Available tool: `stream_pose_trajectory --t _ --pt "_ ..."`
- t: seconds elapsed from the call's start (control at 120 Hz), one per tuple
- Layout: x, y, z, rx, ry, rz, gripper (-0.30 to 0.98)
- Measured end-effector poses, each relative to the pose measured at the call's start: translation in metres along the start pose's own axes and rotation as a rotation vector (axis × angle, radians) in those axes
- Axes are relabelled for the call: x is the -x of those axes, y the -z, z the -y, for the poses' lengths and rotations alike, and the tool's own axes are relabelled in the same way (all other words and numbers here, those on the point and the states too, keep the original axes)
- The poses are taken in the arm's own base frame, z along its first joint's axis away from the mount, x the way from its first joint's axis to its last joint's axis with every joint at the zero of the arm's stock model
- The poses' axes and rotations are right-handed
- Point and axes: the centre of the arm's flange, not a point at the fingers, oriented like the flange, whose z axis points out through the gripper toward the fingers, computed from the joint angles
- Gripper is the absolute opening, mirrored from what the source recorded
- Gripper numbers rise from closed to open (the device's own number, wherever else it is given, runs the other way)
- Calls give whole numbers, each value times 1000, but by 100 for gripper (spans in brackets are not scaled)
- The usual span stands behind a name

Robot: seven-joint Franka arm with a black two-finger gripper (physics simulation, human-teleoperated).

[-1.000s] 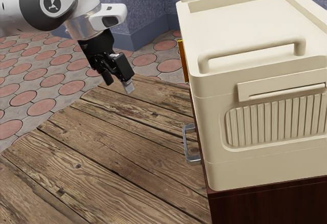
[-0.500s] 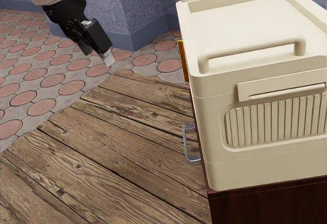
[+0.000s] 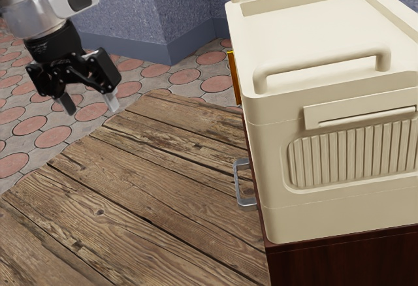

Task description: Pull the drawer handle with one arm to open the drawer

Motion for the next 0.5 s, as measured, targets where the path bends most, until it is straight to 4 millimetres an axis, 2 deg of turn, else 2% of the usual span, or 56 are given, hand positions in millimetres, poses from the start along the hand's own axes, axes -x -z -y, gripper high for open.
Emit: stream_pose_trajectory --t 0.067,0.183,0.308,0.442,0.5 --pt "-6 -29 -2 54 32 51 69" --pt "-11 -63 -15 156 84 108 66" --pt "-18 -123 -69 229 104 147 62" --pt "-26 -149 -90 287 170 77 49" --pt "-30 -153 -93 302 198 39 43"
